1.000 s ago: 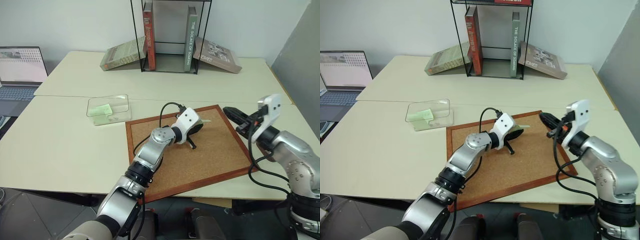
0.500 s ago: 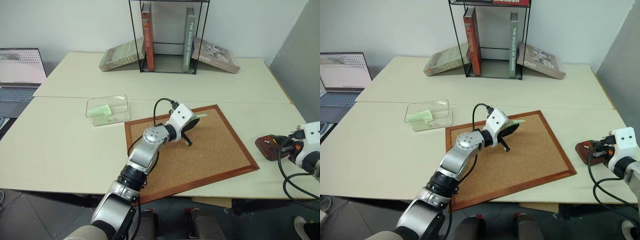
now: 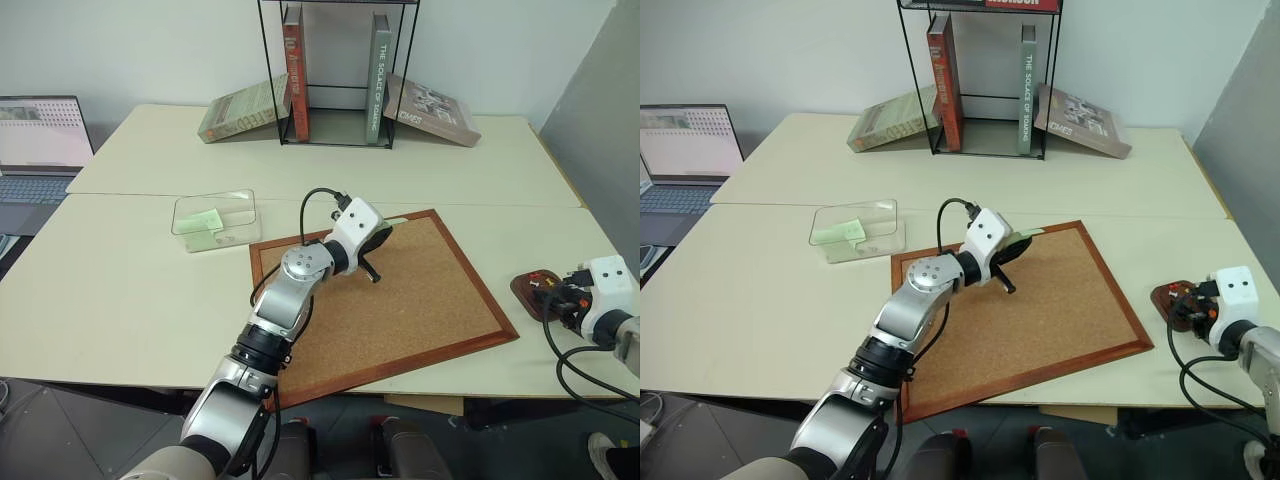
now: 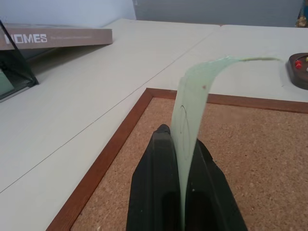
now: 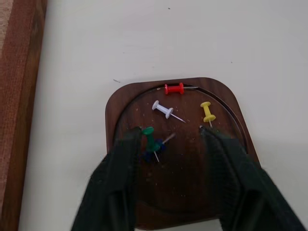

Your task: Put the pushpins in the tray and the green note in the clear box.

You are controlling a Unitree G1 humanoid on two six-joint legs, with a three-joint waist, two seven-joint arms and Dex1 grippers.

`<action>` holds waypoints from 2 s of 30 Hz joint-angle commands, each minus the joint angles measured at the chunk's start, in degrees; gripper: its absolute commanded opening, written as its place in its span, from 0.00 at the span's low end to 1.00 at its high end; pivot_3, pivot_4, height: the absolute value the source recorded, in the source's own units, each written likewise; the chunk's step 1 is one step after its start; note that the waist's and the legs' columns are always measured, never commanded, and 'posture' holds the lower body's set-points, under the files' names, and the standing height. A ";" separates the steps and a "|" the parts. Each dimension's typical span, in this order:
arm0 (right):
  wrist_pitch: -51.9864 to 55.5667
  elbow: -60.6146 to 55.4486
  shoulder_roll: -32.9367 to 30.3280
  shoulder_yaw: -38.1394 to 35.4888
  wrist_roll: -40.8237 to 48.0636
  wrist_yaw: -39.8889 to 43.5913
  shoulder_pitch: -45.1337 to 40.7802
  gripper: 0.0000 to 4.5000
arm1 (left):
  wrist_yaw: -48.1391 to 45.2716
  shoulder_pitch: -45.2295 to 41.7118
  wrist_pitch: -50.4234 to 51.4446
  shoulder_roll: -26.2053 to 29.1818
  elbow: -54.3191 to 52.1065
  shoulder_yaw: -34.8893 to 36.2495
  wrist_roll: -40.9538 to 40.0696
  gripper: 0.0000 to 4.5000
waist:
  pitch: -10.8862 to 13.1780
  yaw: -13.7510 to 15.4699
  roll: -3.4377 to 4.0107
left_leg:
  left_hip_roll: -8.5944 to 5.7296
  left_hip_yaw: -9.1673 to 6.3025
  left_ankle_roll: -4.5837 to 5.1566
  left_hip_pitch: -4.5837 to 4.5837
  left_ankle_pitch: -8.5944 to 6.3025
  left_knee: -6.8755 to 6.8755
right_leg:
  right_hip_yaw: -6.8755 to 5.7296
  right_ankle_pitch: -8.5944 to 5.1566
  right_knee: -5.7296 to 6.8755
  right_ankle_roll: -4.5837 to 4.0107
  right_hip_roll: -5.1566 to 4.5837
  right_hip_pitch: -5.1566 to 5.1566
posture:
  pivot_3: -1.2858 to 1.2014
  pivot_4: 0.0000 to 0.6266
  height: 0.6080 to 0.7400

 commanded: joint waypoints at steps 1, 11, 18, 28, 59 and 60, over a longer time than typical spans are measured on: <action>0.27 -1.07 -0.91 -2.10 0.45 0.27 -1.48 0.68 | 0.28 -1.41 -0.88 0.07 -0.83 1.03 -0.55 0.00 | 0.00 0.00 0.00 | 0.00 0.00 0.00 0.00 0.00 0.00 | 0.00 0.00 0.00 0.00 0.00 0.00 | 0.52 0.24 1.00; -3.08 -10.37 -3.63 -3.78 7.66 10.45 -5.08 0.99 | 0.57 -3.70 1.20 1.75 -4.01 4.84 -2.34 0.00 | 0.02 -0.26 -0.02 | 0.00 0.07 0.00 0.02 0.00 0.00 | -0.02 0.02 0.00 0.03 0.01 -0.01 | 0.52 0.24 1.00; -3.26 -19.97 0.11 7.09 14.03 15.94 -14.37 0.99 | 0.01 -2.97 9.65 10.88 -12.28 11.33 -4.68 0.00 | 0.06 -0.59 -0.03 | 0.31 -0.15 -0.01 0.08 0.00 -0.02 | -0.05 0.02 0.04 0.03 0.36 0.02 | 0.52 0.24 1.00; -0.61 -13.58 11.79 28.92 9.55 15.34 -34.96 0.99 | -1.13 -0.42 11.79 29.03 -7.02 21.42 -5.25 0.00 | 0.19 -1.29 -0.16 | 0.26 -0.13 -0.03 0.06 0.01 -0.02 | -0.03 0.02 0.09 -0.02 0.04 -0.06 | 0.52 0.24 1.00; -2.39 -10.03 18.14 32.80 2.41 14.73 -37.20 1.00 | 1.30 -0.04 10.91 31.57 -3.51 21.25 -4.27 0.87 | 0.20 0.01 -0.23 | 0.02 -0.12 -0.03 -0.43 0.02 0.11 | -0.15 0.25 0.21 -0.37 -0.42 -0.51 | 0.52 0.24 1.00; -2.71 -10.42 17.78 32.51 2.50 14.99 -36.76 1.00 | 0.47 0.20 11.72 31.31 -5.20 21.26 -5.30 0.87 | 0.20 0.03 -0.23 | 0.01 -0.12 -0.03 -0.43 0.02 0.11 | -0.15 0.25 0.21 -0.37 -0.42 -0.51 | 0.52 0.24 1.00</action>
